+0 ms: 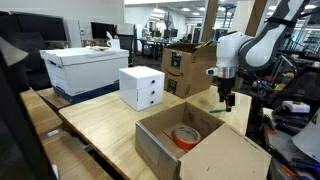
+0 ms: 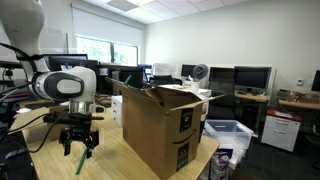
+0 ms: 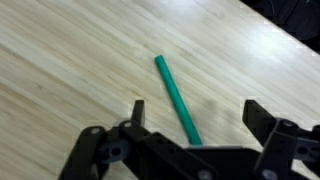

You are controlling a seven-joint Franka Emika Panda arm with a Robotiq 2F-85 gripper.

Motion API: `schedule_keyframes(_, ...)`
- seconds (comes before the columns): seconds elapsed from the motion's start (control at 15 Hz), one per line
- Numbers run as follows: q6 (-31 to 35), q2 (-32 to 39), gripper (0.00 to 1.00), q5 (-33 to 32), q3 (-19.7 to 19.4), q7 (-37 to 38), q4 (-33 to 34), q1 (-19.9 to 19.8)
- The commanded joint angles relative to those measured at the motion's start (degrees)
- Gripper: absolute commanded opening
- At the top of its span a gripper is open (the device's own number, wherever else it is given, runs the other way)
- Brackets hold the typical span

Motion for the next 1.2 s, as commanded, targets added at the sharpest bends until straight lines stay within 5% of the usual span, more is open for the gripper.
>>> schedule_keyframes(0.0,0.52,0.42,1.0,0.23,0.92,0.02,0.12,-0.87)
schedule_keyframes(0.47,4.8,3.48,1.0,-3.96,0.81,-1.66,0.47,-1.11)
schedule_keyframes(0.87,6.48,6.84,1.0,1.75,2.89,-10.13,1.25,-3.33)
schedule_keyframes(0.93,6.61,7.15,0.75,2.34,3.2,-11.0,1.4,-3.8)
schedule_keyframes(1.13,6.75,7.85,0.62,3.08,3.94,-12.63,1.98,-5.01)
